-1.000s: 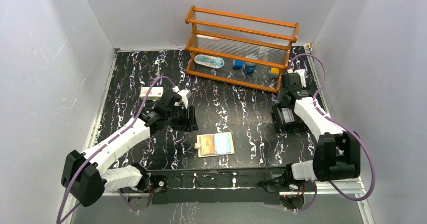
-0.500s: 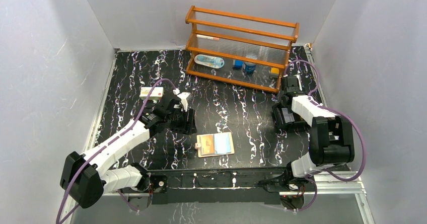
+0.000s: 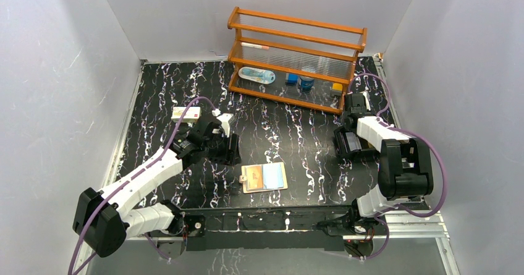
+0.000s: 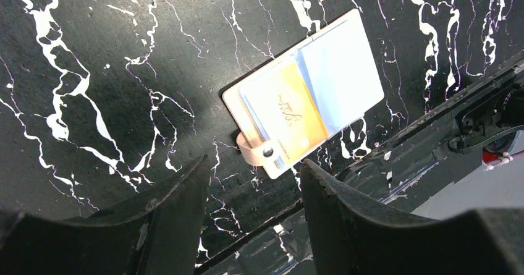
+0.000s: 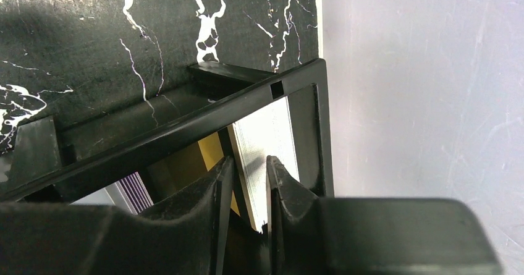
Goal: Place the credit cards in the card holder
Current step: Pick up the credit card from the storage box.
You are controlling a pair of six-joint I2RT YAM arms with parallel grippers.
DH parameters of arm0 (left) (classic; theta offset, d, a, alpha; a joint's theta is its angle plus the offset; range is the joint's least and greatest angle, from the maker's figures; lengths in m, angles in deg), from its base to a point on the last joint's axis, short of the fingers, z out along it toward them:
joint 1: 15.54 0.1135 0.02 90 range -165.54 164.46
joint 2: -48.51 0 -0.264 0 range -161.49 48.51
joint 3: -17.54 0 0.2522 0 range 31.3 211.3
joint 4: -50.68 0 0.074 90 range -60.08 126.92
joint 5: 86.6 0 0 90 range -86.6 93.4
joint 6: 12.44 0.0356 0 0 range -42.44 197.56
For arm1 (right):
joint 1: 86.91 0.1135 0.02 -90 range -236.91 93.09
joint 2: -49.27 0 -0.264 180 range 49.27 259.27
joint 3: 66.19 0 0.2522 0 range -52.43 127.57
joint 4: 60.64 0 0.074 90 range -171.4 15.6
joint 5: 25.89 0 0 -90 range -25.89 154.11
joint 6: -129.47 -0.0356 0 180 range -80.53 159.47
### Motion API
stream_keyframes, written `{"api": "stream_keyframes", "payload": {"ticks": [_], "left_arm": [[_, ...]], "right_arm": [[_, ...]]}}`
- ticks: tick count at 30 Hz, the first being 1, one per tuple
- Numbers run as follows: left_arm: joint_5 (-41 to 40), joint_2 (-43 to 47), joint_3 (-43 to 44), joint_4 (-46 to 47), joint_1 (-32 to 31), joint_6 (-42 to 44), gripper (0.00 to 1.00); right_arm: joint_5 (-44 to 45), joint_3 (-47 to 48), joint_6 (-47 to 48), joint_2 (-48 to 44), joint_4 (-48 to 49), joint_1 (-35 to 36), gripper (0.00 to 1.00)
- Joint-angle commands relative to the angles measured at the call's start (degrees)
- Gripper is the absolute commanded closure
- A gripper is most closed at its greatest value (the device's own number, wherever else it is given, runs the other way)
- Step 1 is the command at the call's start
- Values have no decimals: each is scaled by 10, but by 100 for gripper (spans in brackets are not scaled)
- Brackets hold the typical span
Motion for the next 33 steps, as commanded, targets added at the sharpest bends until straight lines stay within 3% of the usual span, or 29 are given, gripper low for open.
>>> {"api": "stream_keyframes", "payload": {"ticks": [1, 10, 20, 28, 33], "left_arm": [[2, 15, 0, -9, 0, 9, 46], [0, 18, -1, -8, 1, 9, 45], [11, 17, -4, -7, 0, -15, 45], [58, 34, 9, -9, 1, -58, 44], [114, 65, 28, 11, 1, -131, 44]], "right_arm": [[16, 4, 2, -16, 12, -2, 69], [-8, 23, -5, -40, -13, -2, 88], [-86, 94, -60, -86, -157, 3, 100], [-260, 144, -131, -158, -216, 4, 100], [-458, 144, -207, -221, -183, 6, 100]]}}
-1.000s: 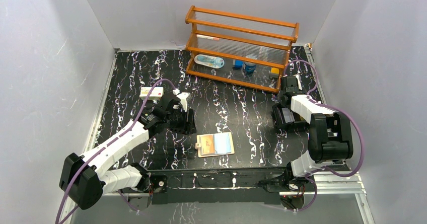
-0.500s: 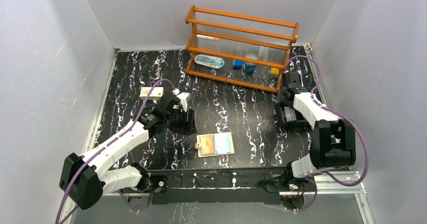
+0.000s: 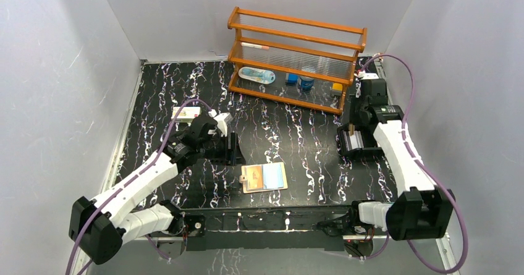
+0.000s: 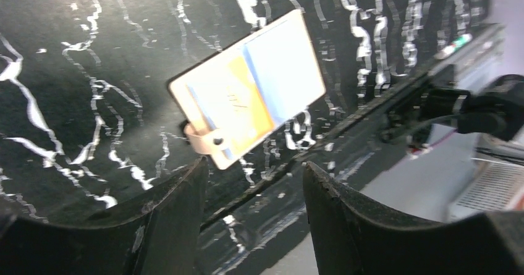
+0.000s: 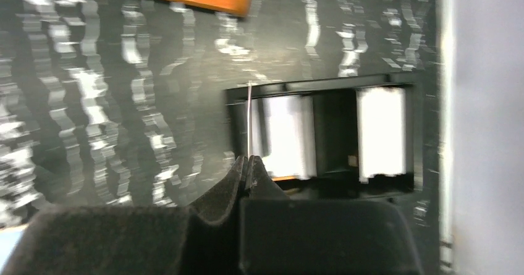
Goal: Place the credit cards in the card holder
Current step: Pick up the credit card from the storage box.
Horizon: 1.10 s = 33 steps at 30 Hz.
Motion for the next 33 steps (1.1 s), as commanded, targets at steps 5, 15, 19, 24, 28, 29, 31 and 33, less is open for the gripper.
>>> {"api": "stream_keyframes", "payload": {"ticks": [5, 15, 19, 24, 28, 29, 31, 33], "left_arm": [[109, 81, 38, 77, 1, -159, 46], [113, 136, 6, 220, 1, -280, 54], [124, 125, -12, 270, 1, -306, 54], [132, 100, 6, 278, 1, -292, 50], [136, 81, 15, 270, 1, -279, 50], [140, 79, 12, 277, 1, -280, 52], [146, 75, 6, 287, 1, -285, 57], [150, 75, 0, 294, 1, -288, 63]], "right_arm": [[-365, -74, -209, -136, 159, 5, 100], [-498, -272, -511, -227, 530, 127, 100], [-492, -310, -578, -223, 649, 185, 100], [-474, -341, -633, -201, 763, 244, 100], [-456, -343, -643, -182, 800, 281, 100], [-454, -343, -644, -175, 808, 286, 100], [-452, -343, -650, -166, 820, 296, 100], [-449, -343, -651, -161, 823, 302, 100]]}}
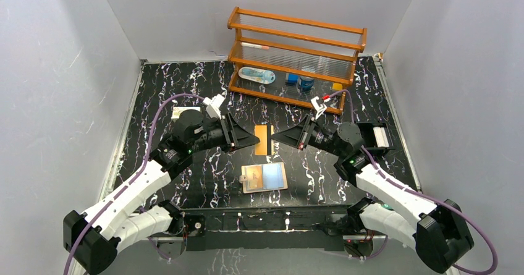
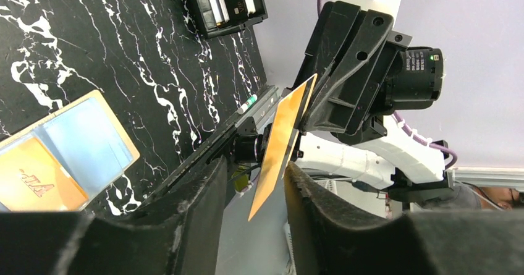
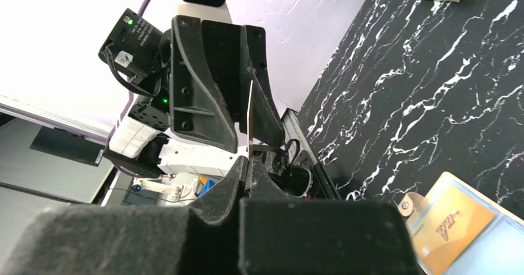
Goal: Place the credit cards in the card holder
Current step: Pick up the credit card from the storage box.
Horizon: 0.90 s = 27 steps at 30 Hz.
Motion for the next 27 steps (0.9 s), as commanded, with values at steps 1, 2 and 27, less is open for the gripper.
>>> {"api": "stream_keyframes", "payload": {"ticks": [1, 2, 27], "left_arm": [[30, 6, 6, 36, 1, -3, 69], [31, 7, 5, 39, 1, -3, 74], [-66, -4, -100, -57, 1, 47, 100]], "right_arm": [[16, -1, -16, 7, 78, 13, 100], [15, -2, -14, 10, 75, 14, 100], [225, 39, 213, 67, -380, 40, 59]]}}
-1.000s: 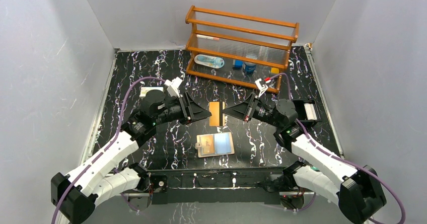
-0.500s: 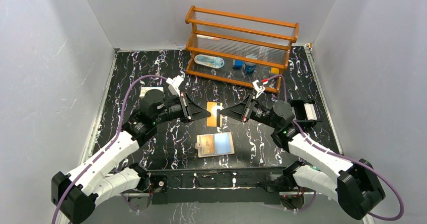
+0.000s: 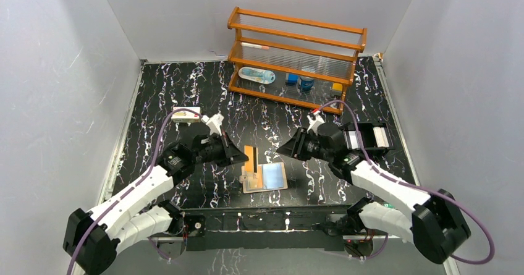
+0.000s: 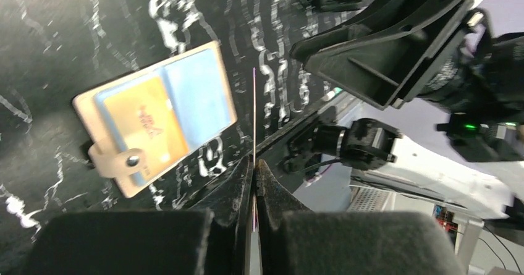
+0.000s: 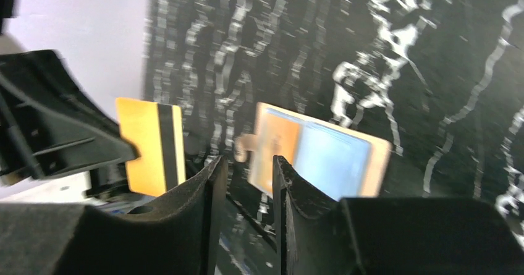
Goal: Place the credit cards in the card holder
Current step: Pick up the credit card from the storage box, then insert the credit card into the card holder.
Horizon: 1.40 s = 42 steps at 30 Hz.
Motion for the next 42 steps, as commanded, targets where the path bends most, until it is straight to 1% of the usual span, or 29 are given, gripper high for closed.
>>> {"api": "stream_keyframes", "payload": {"ticks": [1, 4, 6, 8, 11, 15, 20, 24, 31, 36, 42], "left_arm": [[3, -31, -32, 30, 0, -11, 100], [5, -59, -46, 49, 1, -10, 100], [3, -70, -57, 61, -1, -9, 100], [5, -81, -72, 76, -1, -13, 100], [11, -97, -87, 99, -1, -18, 100], [14, -112, -104, 125, -1, -25, 100], [18, -130, -116, 145, -1, -27, 100], [24, -138, -121, 164, -2, -29, 100], [36, -164, -136, 210, -2, -47, 100], [35, -182, -145, 243, -2, -58, 100], [41, -208, -152, 283, -9, -88, 100]], "right_arm": [[90, 50, 69, 66, -136, 24, 58], [118, 65, 82, 112, -163, 48, 53], [145, 85, 88, 136, -176, 81, 49], [193, 114, 91, 163, -210, 118, 47], [258, 152, 87, 208, -263, 154, 42], [306, 181, 86, 253, -291, 189, 40], [354, 200, 78, 290, -325, 215, 44], [375, 204, 78, 298, -342, 220, 50], [363, 172, 71, 286, -307, 219, 62], [358, 151, 60, 280, -290, 220, 64], [352, 139, 54, 274, -279, 220, 65]]}}
